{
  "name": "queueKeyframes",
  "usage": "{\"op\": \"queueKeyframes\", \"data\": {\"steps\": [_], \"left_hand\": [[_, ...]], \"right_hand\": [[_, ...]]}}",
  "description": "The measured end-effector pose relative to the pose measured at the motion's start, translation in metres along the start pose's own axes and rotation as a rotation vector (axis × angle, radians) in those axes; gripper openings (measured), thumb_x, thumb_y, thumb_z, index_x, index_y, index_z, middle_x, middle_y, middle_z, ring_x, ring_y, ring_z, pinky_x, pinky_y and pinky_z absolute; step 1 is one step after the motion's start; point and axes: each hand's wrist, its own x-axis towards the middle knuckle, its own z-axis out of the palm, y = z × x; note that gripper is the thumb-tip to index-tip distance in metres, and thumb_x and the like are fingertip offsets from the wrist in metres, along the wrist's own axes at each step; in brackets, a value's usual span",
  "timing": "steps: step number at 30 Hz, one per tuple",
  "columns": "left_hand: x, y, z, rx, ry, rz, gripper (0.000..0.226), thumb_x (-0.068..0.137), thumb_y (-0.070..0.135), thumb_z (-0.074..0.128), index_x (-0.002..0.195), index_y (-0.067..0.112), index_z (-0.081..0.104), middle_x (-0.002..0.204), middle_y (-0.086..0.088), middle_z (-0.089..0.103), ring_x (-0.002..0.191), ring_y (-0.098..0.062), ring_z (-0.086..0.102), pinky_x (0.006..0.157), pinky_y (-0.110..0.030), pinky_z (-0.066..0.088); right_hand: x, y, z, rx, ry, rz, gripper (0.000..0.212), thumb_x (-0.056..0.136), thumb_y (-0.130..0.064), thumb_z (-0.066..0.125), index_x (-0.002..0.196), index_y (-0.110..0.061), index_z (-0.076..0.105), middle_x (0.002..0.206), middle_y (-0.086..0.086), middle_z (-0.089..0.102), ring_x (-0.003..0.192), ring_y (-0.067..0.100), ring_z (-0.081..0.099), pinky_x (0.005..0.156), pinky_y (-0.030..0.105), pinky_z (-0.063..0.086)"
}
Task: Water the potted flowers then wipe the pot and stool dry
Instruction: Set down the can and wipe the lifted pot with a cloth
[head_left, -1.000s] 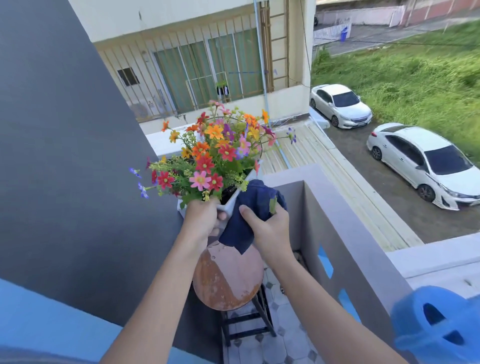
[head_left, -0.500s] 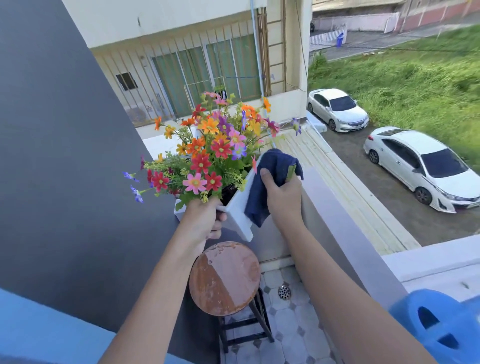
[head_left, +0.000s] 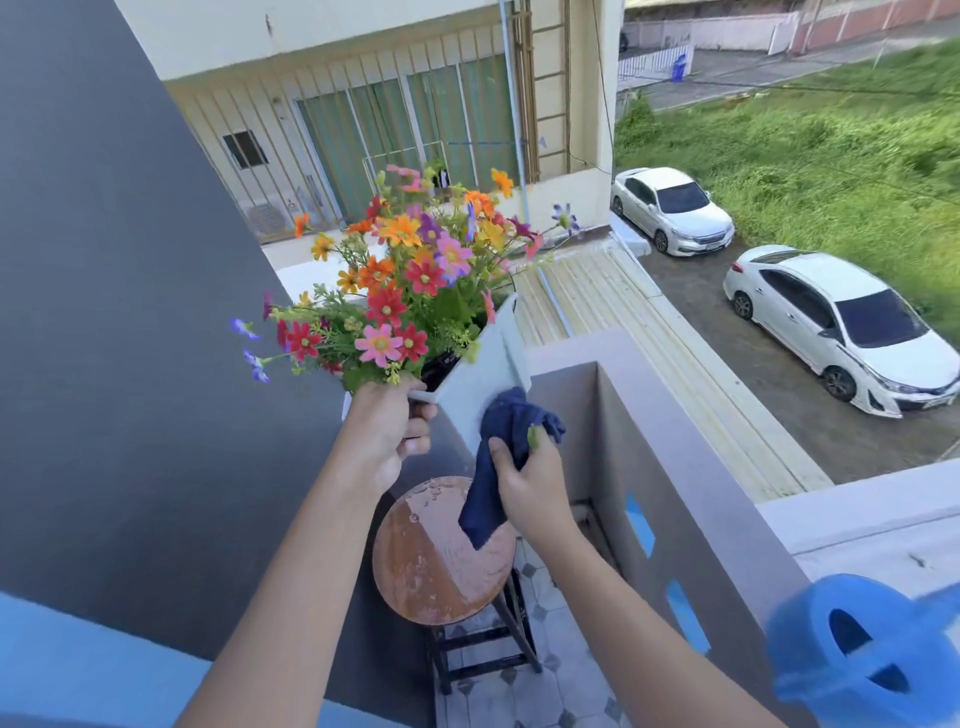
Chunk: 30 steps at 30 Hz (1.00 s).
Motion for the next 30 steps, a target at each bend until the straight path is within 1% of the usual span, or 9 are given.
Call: {"op": "queueKeyframes", "data": {"steps": [6, 10, 13, 16, 19, 22, 25, 27, 30], "left_hand": [[-0.007, 0.0, 0.006, 0.056, 0.068, 0.087, 0.02, 0.093, 0.007, 0.043, 0.073, 0.007, 0.047, 0.047, -0.004, 0.048, 0.032, -0.009, 0.023, 0.037, -0.018, 0.017], [-0.009, -0.01, 0.014, 0.111, 0.1, 0.132, 0.021, 0.095, 0.007, 0.037, 0.078, 0.006, 0.048, 0.052, -0.007, 0.05, 0.03, -0.009, 0.029, 0.035, -0.018, 0.02], [-0.009, -0.011, 0.017, 0.074, 0.096, 0.132, 0.023, 0.094, 0.008, 0.042, 0.072, 0.006, 0.048, 0.041, -0.001, 0.05, 0.028, -0.009, 0.029, 0.035, -0.017, 0.019], [-0.016, -0.01, 0.014, 0.084, 0.036, 0.106, 0.02, 0.096, 0.009, 0.041, 0.077, 0.007, 0.044, 0.048, -0.004, 0.05, 0.031, -0.01, 0.025, 0.038, -0.018, 0.018], [-0.027, -0.006, 0.01, 0.051, -0.032, 0.076, 0.023, 0.096, 0.007, 0.041, 0.073, 0.007, 0.042, 0.055, -0.008, 0.047, 0.035, -0.01, 0.022, 0.037, -0.02, 0.016], [-0.031, -0.004, 0.01, 0.025, -0.055, 0.067, 0.024, 0.094, 0.006, 0.043, 0.071, 0.008, 0.042, 0.055, -0.008, 0.046, 0.035, -0.009, 0.021, 0.038, -0.021, 0.015], [-0.029, -0.002, 0.009, 0.041, -0.019, 0.07, 0.022, 0.096, 0.006, 0.042, 0.075, 0.008, 0.043, 0.057, -0.008, 0.046, 0.035, -0.009, 0.022, 0.038, -0.021, 0.015], [-0.026, -0.001, 0.008, 0.056, 0.001, 0.074, 0.02, 0.097, 0.006, 0.041, 0.077, 0.008, 0.043, 0.058, -0.009, 0.046, 0.034, -0.009, 0.023, 0.037, -0.02, 0.016], [-0.022, -0.006, 0.007, 0.102, 0.005, 0.053, 0.02, 0.098, 0.007, 0.04, 0.078, 0.007, 0.044, 0.059, -0.01, 0.046, 0.033, -0.009, 0.024, 0.037, -0.02, 0.017]], "right_hand": [[-0.004, -0.025, 0.001, 0.145, 0.035, -0.067, 0.007, 0.098, -0.011, 0.06, 0.096, -0.005, 0.058, 0.084, 0.012, 0.062, 0.077, 0.015, 0.06, 0.066, 0.032, 0.044], [0.006, -0.055, 0.005, 0.239, 0.086, -0.178, 0.016, 0.095, -0.017, 0.062, 0.108, -0.007, 0.06, 0.09, 0.003, 0.065, 0.085, 0.015, 0.064, 0.069, 0.026, 0.048], [0.018, -0.066, 0.003, 0.226, 0.174, -0.213, 0.013, 0.095, -0.016, 0.063, 0.097, -0.004, 0.058, 0.079, 0.001, 0.059, 0.075, 0.016, 0.059, 0.066, 0.026, 0.041], [0.034, -0.078, -0.007, 0.228, 0.252, -0.211, 0.01, 0.096, -0.013, 0.063, 0.093, -0.007, 0.055, 0.079, -0.007, 0.054, 0.076, 0.011, 0.053, 0.069, 0.022, 0.039], [0.056, -0.077, -0.017, 0.162, 0.34, -0.188, 0.015, 0.095, -0.013, 0.064, 0.094, -0.014, 0.049, 0.079, -0.009, 0.049, 0.08, 0.017, 0.049, 0.073, 0.023, 0.035], [0.067, -0.062, -0.022, 0.12, 0.338, -0.156, 0.011, 0.097, -0.016, 0.062, 0.101, -0.014, 0.052, 0.089, 0.001, 0.058, 0.09, 0.021, 0.056, 0.08, 0.027, 0.043], [0.06, -0.042, -0.023, 0.113, 0.301, -0.03, 0.011, 0.099, -0.011, 0.059, 0.108, -0.008, 0.052, 0.086, -0.007, 0.054, 0.079, 0.01, 0.053, 0.068, 0.004, 0.039], [0.054, -0.025, -0.02, 0.118, 0.271, 0.077, 0.018, 0.099, -0.014, 0.058, 0.114, -0.004, 0.054, 0.092, -0.001, 0.056, 0.091, 0.017, 0.056, 0.064, 0.008, 0.036], [0.051, -0.019, -0.015, 0.124, 0.263, 0.153, 0.027, 0.099, -0.017, 0.059, 0.119, -0.001, 0.053, 0.103, 0.005, 0.058, 0.1, 0.023, 0.056, 0.077, 0.022, 0.037]]}}
